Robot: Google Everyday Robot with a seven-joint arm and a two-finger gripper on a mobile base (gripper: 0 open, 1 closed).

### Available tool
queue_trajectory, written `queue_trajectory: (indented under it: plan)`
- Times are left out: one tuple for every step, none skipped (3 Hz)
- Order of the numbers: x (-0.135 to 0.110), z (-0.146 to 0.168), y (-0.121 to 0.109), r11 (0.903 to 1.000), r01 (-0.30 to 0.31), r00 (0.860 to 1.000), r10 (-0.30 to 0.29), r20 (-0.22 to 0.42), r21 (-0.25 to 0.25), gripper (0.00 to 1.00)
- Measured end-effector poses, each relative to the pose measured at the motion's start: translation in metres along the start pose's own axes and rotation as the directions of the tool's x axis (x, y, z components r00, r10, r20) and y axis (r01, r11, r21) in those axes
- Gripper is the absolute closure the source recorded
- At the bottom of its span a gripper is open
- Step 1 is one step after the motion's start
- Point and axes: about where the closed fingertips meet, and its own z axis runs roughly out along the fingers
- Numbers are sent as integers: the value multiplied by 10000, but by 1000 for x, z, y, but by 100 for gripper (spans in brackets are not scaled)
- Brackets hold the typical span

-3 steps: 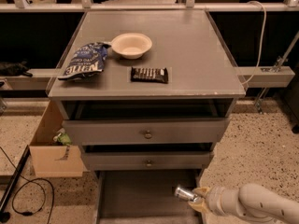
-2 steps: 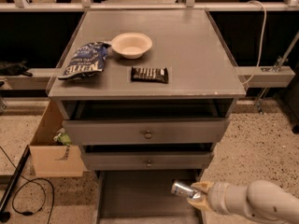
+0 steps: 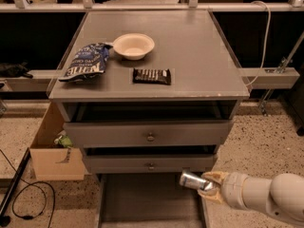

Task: Pick redbull can from bottom drawer and place on counter

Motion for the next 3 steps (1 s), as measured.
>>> queue_trajectory:
  plan:
    - [-23, -19, -18, 9994, 262, 9986, -272, 458, 237, 100]
    - [-91, -94, -76, 9904, 1022, 9834, -1147, 1407, 927, 100]
    - [-140, -158, -118, 9848, 1429, 9646, -1610, 2087, 990, 100]
